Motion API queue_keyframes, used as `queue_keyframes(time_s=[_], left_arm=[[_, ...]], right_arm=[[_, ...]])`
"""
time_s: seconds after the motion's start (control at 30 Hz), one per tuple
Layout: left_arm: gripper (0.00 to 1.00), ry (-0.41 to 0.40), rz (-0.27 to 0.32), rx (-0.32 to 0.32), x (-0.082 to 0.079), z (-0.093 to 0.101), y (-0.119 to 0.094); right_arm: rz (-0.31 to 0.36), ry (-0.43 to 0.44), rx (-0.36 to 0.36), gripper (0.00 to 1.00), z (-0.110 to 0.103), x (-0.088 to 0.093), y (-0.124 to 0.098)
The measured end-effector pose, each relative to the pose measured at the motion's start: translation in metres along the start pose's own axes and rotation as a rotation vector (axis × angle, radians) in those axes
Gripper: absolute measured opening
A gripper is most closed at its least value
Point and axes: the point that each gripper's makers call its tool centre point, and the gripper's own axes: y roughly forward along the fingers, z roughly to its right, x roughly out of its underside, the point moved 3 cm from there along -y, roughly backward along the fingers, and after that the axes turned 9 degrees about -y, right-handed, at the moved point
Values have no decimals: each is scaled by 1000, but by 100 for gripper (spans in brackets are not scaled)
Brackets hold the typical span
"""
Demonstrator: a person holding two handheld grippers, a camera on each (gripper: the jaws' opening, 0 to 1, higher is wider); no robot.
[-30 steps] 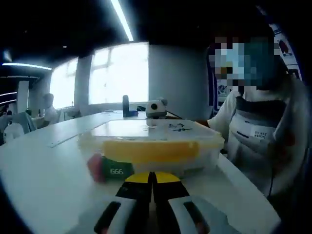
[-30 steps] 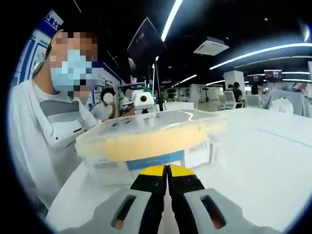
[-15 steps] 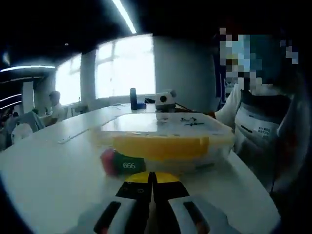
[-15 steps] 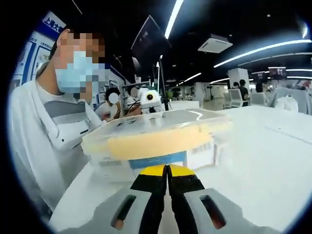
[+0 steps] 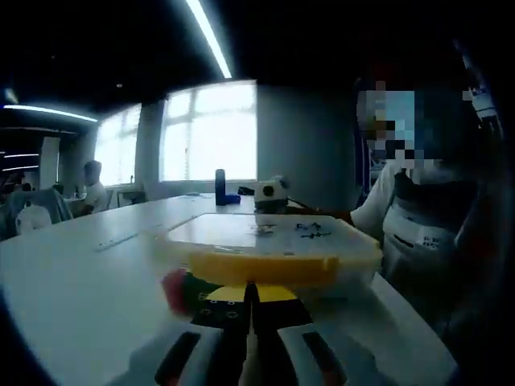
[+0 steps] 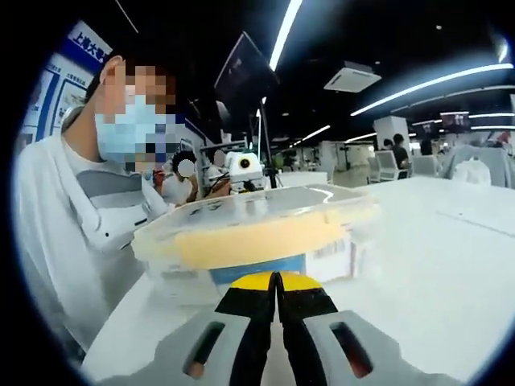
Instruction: Arrange the small medicine boxes into an aligned row inside the storage area until every box is upright, visible, and separated from the surrounding clutter.
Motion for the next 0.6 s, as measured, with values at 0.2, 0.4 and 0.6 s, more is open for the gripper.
queue_keyframes(time_s=[0.2, 0.4, 0.6], left_arm=[[0, -32, 8, -4, 0, -4, 1], [0, -58, 19, -35, 0, -9, 1], [0, -9, -41, -1, 10, 5, 9]], right_arm=[[-8, -42, -8, 0, -3, -1, 1], [-1, -45, -40, 0, -5, -1, -1], [-13, -44, -25, 0, -2, -2, -2]])
